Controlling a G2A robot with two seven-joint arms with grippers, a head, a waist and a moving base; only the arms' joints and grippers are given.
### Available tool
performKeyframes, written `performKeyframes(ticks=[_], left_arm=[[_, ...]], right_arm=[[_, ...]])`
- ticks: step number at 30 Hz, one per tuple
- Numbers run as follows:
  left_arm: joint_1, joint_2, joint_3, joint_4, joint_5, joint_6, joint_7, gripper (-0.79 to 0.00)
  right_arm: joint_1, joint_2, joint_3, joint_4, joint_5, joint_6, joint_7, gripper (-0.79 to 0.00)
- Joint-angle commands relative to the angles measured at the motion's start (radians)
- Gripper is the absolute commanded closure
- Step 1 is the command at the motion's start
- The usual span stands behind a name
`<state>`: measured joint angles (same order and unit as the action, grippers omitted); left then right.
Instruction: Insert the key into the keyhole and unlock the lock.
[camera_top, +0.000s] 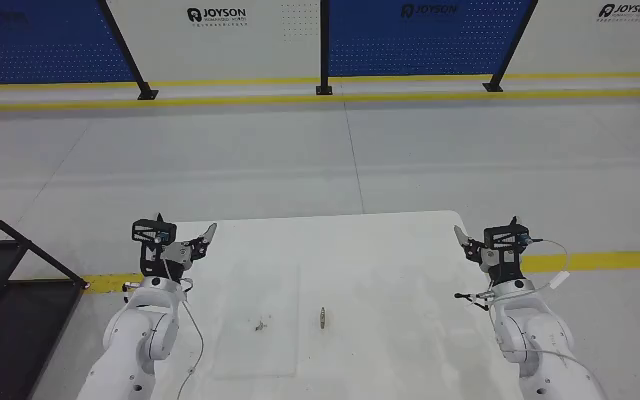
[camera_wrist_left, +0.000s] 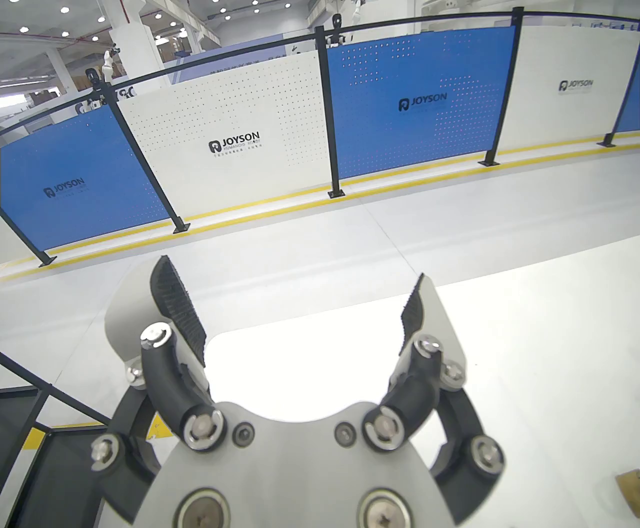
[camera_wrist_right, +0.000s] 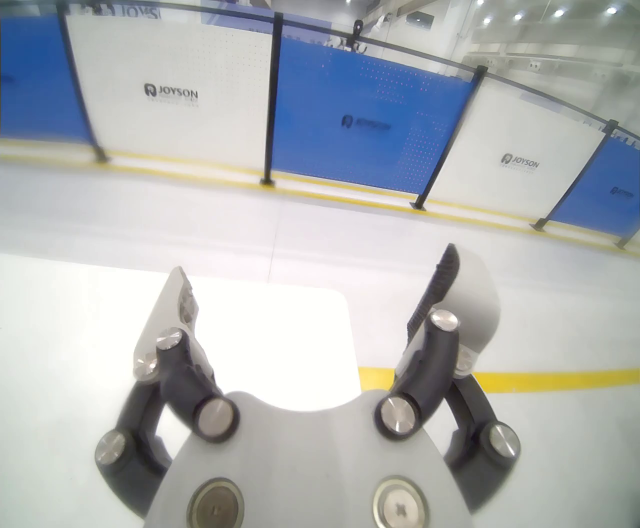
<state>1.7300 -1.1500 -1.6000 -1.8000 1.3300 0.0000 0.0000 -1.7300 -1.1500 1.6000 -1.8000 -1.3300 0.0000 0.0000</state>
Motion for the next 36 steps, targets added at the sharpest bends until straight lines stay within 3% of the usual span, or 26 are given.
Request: performKeyframes(ticks=[1,6,12,15,18,22,26,32,35,36], left_arm=[[0.000,0.000,0.001,-0.002,0.000,-0.003,-0.002,-0.785],[0.063,0.012,-0.024,-0.096,0.017,-0.180,-0.103,-0.785],[0.294,0.033,-0.108,-0.336,0.064,-0.431,-0.297,-0.785],[0.383,0.036,-0.107,-0.416,0.079,-0.481,-0.405,-0.785],[0.420,0.035,-0.063,-0.444,0.052,-0.500,-0.526,-0.785],[0.399,0.034,0.030,-0.443,0.011,-0.487,-0.718,-0.785],[0.326,0.029,0.151,-0.391,0.112,-0.408,-0.849,-0.785],[0.198,0.009,0.318,-0.250,0.230,-0.245,-0.894,-0.785],[0.152,0.000,0.364,-0.195,0.264,-0.180,-0.881,-0.730],[0.142,-0.003,0.374,-0.181,0.268,-0.161,-0.876,-0.677]], right_arm=[[0.000,0.000,0.000,0.000,0.000,0.000,0.000,-0.785],[0.000,0.000,0.000,0.000,0.000,0.000,0.000,-0.785],[0.000,0.000,0.000,0.000,0.000,0.000,0.000,-0.785],[0.000,0.000,0.000,0.000,0.000,0.000,0.000,-0.785],[0.000,0.000,0.000,0.000,0.000,0.000,0.000,-0.785],[0.000,0.000,0.000,0.000,0.000,0.000,0.000,-0.785],[0.000,0.000,0.000,0.000,0.000,0.000,0.000,-0.785],[0.000,0.000,0.000,0.000,0.000,0.000,0.000,-0.785],[0.000,0.000,0.000,0.000,0.000,0.000,0.000,-0.785],[0.000,0.000,0.000,0.000,0.000,0.000,0.000,-0.785]])
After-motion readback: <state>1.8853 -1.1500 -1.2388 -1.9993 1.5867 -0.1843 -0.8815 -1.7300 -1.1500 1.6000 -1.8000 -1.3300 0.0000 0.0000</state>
